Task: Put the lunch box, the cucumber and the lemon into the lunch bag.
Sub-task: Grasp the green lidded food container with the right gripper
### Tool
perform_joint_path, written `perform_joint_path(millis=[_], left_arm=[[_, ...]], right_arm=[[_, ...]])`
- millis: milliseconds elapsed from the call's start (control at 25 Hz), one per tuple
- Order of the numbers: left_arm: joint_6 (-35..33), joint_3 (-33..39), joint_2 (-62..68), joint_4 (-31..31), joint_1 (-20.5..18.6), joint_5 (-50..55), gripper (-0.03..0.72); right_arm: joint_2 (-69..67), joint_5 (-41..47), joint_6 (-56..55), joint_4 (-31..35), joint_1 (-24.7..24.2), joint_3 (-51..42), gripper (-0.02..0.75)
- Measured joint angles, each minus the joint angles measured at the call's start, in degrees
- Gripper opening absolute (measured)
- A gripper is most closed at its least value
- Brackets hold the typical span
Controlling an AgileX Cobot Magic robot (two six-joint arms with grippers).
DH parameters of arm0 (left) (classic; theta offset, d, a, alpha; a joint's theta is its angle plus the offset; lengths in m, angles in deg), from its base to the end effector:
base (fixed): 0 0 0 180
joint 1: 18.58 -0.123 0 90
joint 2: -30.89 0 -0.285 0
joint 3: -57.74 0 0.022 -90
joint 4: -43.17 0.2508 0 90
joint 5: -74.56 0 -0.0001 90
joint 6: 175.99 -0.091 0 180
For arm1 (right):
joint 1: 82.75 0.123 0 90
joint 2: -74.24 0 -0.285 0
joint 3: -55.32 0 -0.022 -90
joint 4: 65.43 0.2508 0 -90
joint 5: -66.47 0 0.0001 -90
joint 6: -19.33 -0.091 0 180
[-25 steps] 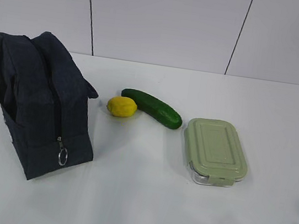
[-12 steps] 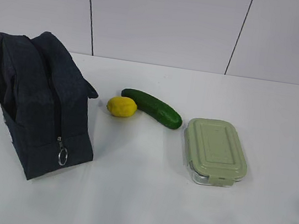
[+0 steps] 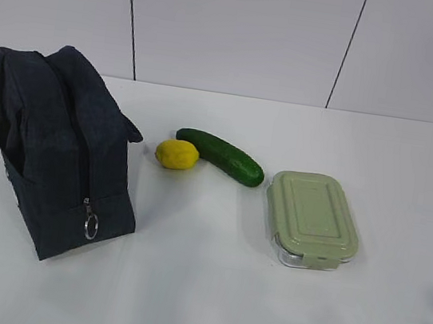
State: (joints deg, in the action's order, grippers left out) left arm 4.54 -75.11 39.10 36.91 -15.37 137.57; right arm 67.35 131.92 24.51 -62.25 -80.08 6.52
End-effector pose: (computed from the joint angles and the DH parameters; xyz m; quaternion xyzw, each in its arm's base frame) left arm -0.0090 -0.0084 0.2814 0.0237 0.8572 -0.0711 0.5095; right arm -0.0106 0.0041 0.2697 -0.0619 0.8684 0.0169 0.4917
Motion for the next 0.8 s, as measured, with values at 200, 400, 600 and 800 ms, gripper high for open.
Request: perform_joint_path(millis=[200,400,600,800], left_arm=[[0.0,0.0,0.0,0.0,0.0,0.0,0.24],[0.0,0.0,0.0,0.0,0.0,0.0,0.24],[0.0,0.0,0.0,0.0,0.0,0.0,0.24],[0.0,0.0,0.0,0.0,0.0,0.0,0.241]], right_arm=[[0.0,0.0,0.0,0.63,0.0,0.0,0.58],[0.0,-0.2,-1.49,2.65,0.0,1.17,0.58],[-3.83,-3.83,-1.84,3.12,0.0,5.39,0.58],[-13.98,-8.78,-1.84,4.35,0.0,10.13,0.58]])
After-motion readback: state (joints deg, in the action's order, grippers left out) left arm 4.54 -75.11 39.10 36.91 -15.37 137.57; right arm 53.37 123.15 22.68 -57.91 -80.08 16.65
